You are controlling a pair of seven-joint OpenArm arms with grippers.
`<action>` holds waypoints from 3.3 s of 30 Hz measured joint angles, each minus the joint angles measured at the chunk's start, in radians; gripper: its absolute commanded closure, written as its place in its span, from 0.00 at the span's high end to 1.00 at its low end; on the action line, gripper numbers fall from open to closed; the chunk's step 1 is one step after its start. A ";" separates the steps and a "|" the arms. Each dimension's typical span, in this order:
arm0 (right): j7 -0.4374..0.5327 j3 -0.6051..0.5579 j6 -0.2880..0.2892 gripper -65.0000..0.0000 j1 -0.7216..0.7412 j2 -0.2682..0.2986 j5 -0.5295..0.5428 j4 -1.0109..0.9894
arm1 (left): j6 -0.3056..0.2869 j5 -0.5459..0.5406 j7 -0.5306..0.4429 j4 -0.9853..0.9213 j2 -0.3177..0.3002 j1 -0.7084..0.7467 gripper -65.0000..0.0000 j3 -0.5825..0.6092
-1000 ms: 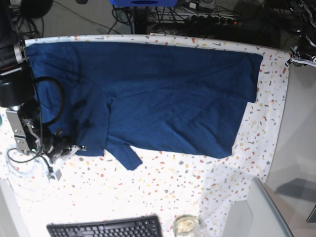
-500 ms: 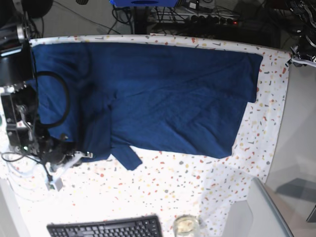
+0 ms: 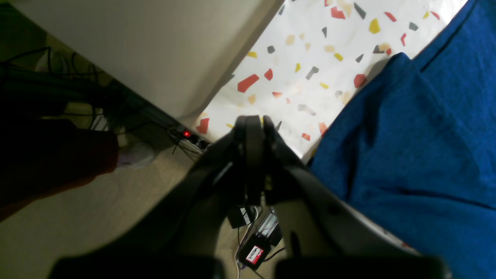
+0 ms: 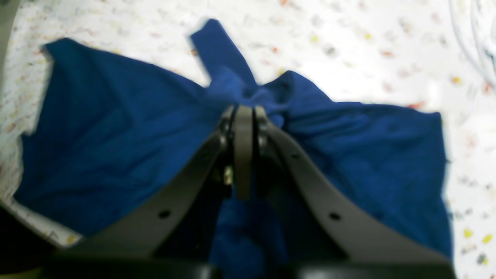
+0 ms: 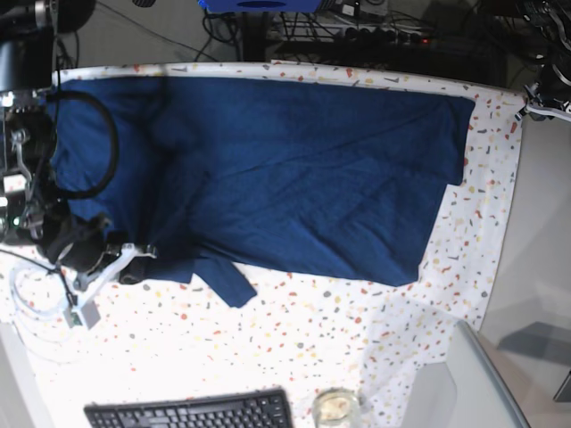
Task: Layout the t-shirt on the table in an organized manner, then fold the t-shirt properly
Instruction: 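Move the right gripper down to the shirt's hanging sleeve and grasp it, then lift the sleeve with the right gripper and drag it across the shirt body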
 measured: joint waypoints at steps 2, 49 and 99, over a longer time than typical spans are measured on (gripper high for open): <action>0.002 0.001 0.000 0.00 -0.053 0.001 -0.002 0.043 | 0.000 -0.001 0.000 0.000 0.000 0.000 0.00 0.000; 0.141 -0.246 -0.025 0.52 0.374 -0.207 -0.410 -0.761 | 0.000 -0.002 -0.003 0.000 -0.002 0.008 0.00 -0.003; -0.042 0.081 -0.030 0.51 0.013 -0.192 -0.453 -0.110 | 0.000 -0.001 -0.007 -0.018 -0.001 -0.001 0.00 0.001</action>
